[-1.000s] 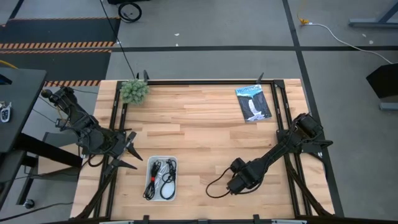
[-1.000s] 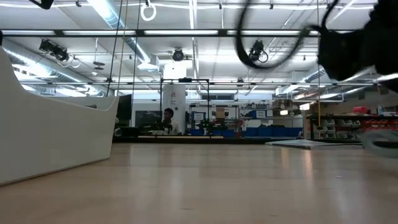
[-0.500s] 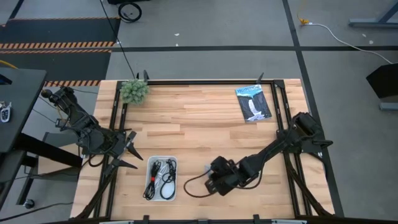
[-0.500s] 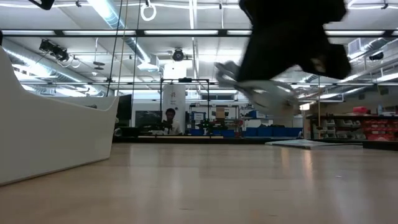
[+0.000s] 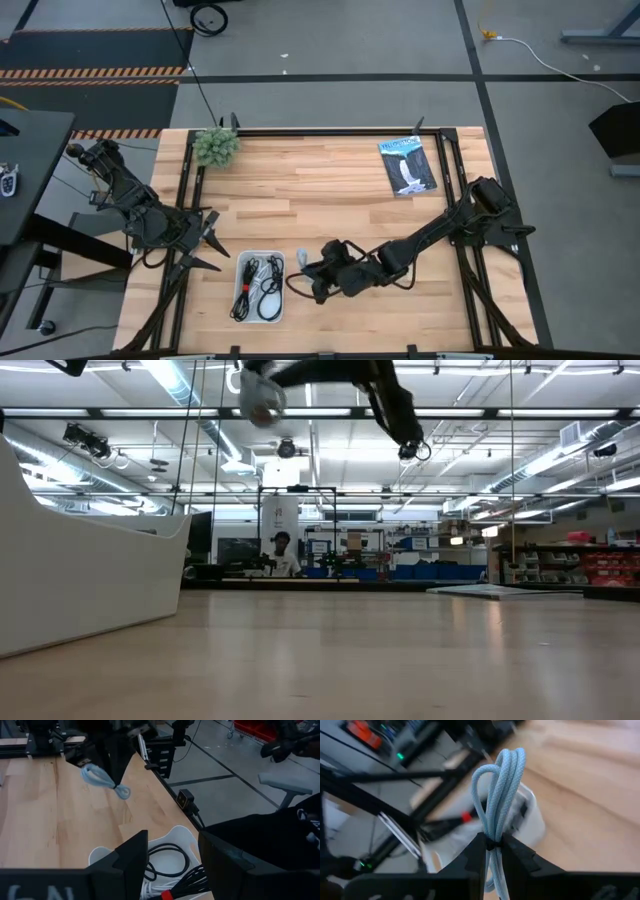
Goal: Pick and place USB-C Cables
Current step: Put the gray charger cable into the white bin, then return to Home Position
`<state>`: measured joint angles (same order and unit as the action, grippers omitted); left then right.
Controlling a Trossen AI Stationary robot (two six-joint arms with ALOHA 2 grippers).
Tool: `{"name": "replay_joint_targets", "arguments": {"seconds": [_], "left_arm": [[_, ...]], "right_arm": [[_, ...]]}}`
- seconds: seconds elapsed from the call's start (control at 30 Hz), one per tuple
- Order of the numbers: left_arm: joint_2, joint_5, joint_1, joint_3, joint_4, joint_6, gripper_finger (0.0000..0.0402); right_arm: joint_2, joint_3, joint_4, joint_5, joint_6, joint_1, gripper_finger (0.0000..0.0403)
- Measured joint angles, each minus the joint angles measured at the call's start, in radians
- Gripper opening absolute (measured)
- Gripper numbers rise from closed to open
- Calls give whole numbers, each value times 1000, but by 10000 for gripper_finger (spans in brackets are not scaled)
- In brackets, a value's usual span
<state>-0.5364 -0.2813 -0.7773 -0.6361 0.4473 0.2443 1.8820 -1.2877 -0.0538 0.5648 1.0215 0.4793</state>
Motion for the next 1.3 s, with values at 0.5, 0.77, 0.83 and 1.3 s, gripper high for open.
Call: {"name": "replay_joint_targets", "arguments": {"seconds": [0.5, 0.77, 0.83, 1.3], "left_arm": [[0, -7, 0, 0, 7, 6, 183], [-9, -8, 0, 6, 16, 13, 183], [-13, -10, 0, 6, 12, 14, 183], [-13, -14, 0, 6, 0, 14, 183]], "right_arm": [[211, -139, -380, 11, -276, -13, 54], [430, -447, -310, -43, -371, -44, 54], [471, -511, -268, -58, -369, -51, 55], [447, -560, 80, -195, -275, -98, 167]]}}
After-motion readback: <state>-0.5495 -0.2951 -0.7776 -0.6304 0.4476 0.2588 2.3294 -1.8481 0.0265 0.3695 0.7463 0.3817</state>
